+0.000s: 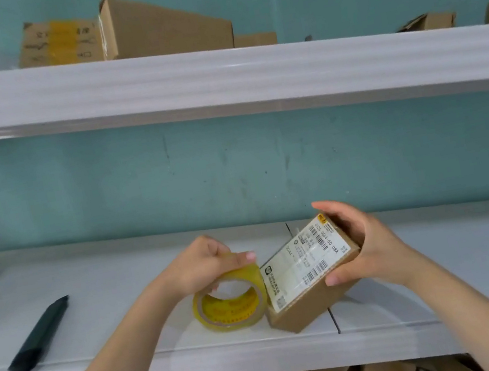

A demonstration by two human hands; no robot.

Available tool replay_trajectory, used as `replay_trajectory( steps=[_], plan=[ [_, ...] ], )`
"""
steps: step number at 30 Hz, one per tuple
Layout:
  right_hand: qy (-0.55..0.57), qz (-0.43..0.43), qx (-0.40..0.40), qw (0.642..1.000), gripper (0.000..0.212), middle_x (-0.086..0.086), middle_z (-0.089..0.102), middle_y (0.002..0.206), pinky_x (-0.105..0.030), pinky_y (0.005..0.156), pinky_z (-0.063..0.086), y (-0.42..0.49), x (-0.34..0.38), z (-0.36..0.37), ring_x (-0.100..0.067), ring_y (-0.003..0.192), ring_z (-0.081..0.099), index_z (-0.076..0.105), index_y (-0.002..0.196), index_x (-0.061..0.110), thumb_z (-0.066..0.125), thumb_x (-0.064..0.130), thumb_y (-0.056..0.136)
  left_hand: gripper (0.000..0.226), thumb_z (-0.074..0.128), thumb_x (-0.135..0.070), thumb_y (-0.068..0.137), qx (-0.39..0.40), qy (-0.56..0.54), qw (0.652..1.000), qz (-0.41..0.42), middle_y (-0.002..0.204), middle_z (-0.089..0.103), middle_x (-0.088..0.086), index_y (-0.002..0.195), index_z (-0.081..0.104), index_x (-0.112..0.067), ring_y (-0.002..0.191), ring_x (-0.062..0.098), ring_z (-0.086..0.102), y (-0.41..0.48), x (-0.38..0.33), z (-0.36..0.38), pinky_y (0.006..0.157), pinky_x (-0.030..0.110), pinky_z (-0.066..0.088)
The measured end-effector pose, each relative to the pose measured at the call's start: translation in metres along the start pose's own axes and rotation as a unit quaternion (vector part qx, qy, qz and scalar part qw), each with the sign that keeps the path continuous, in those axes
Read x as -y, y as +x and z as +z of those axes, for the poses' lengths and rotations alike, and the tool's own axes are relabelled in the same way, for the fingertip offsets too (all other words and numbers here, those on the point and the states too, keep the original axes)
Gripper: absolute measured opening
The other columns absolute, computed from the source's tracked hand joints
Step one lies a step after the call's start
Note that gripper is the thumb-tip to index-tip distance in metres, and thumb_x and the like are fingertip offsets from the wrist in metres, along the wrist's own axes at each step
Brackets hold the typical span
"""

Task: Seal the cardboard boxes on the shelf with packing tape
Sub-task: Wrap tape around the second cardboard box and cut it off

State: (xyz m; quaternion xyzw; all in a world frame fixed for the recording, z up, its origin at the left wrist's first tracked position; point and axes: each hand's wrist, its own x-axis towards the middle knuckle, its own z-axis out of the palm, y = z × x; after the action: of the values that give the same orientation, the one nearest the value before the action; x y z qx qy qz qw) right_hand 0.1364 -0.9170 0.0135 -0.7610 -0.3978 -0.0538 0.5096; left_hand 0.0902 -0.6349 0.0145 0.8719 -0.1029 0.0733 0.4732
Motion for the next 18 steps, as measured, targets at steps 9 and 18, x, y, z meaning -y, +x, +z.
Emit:
replay_trajectory(
  steps=[9,18],
  plan=[
    [0.108,0.106,-0.047,0.987,0.108,0.005,0.058,0.121,-0.026,0.083,0.051,-0.021,-0.058,-0.004,-0.011,0.109,0.060,0.045,0.123,0.051,0.096,0.030,0.030,0.067,0.064,-0.067,0.067,-0.029,0.279,0.954,-0.109,0.036,0.037,-0.004,0.040,0.034,-0.014,0.037,0.016,0.035,0.012,0.021,-0.025,0.051,0.025,0.030],
    [0.045,0.186,0.048,0.980,0.107,0.010,0.054,0.127,-0.028,0.087,0.052,-0.035,-0.069,-0.014,-0.004,0.108,0.059,0.031,0.128,0.062,0.093,0.028,0.048,0.052,0.062,-0.066,0.065,0.078,0.539,0.830,-0.115,0.046,0.051,-0.007,0.051,0.054,-0.016,0.049,0.014,0.050,0.045,-0.016,0.022,0.049,0.025,0.029]
  ],
)
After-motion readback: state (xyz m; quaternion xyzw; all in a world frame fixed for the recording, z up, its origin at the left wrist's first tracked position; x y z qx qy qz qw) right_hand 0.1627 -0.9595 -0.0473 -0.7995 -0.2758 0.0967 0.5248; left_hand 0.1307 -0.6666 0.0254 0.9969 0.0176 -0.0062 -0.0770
